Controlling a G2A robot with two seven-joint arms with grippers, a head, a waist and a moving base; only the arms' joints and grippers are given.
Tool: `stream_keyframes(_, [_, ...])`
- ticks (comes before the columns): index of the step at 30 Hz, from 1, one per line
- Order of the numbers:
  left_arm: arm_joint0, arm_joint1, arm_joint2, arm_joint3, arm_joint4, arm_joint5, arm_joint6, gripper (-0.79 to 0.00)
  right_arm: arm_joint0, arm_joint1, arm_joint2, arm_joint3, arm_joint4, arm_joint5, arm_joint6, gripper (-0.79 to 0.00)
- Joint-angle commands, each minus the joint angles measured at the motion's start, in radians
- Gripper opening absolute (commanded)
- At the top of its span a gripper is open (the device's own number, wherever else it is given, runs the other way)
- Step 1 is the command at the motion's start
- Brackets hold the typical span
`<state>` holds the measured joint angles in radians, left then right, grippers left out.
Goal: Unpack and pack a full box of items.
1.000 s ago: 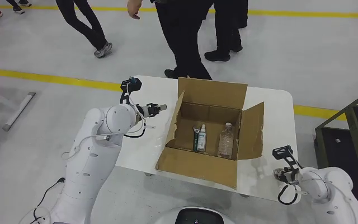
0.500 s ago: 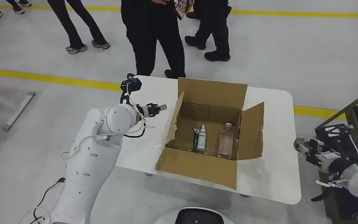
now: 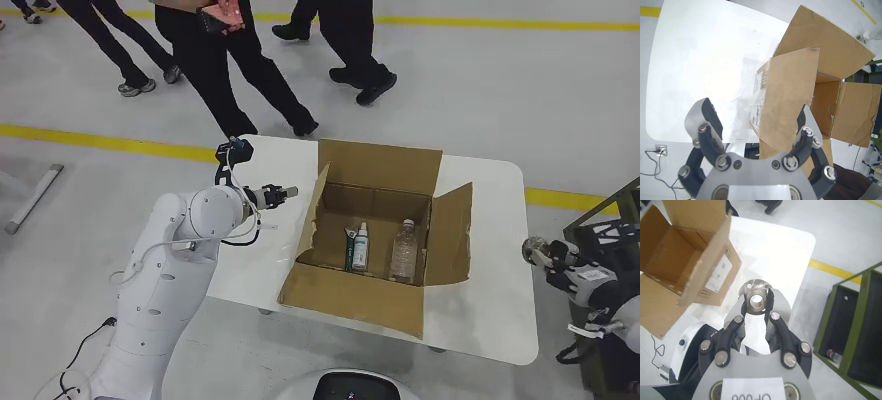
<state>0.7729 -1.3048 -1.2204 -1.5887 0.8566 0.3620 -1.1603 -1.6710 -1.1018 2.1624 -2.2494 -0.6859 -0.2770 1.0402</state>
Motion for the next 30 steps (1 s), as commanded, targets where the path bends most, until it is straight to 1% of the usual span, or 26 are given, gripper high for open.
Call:
stream_keyframes(1, [0.0,0.0,0.0,0.0,0.0,0.0,0.0,0.0,0.016,0.002,-0.02,-0.035,0.037,-0.019,-0.042,-0.785])
stream_keyframes(4, [0.0,0.0,0.0,0.0,0.0,0.0,0.0,0.0,0.058,0.006,-0.075,-0.065,0.075,-0.042,-0.094,-0.785])
stream_keyframes(7, [0.0,0.0,0.0,0.0,0.0,0.0,0.0,0.0,0.109,0.011,-0.169,-0.062,0.067,-0.055,-0.134,-0.785])
stream_keyframes(8, [0.0,0.0,0.0,0.0,0.0,0.0,0.0,0.0,0.126,0.012,-0.216,-0.053,0.066,-0.061,-0.15,-0.785])
stream_keyframes(9, [0.0,0.0,0.0,0.0,0.0,0.0,0.0,0.0,0.143,0.012,-0.259,-0.035,0.064,-0.06,-0.164,-0.785])
stream_keyframes(12, [0.0,0.0,0.0,0.0,0.0,0.0,0.0,0.0,0.195,0.013,-0.387,0.012,-0.018,-0.053,-0.19,-0.785])
stream_keyframes(15, [0.0,0.0,0.0,0.0,0.0,0.0,0.0,0.0,0.239,0.01,-0.501,0.092,-0.07,-0.039,-0.222,-0.785])
stream_keyframes(30, [0.0,0.0,0.0,0.0,0.0,0.0,0.0,0.0,0.239,0.01,-0.501,0.092,-0.07,-0.039,-0.222,-0.785])
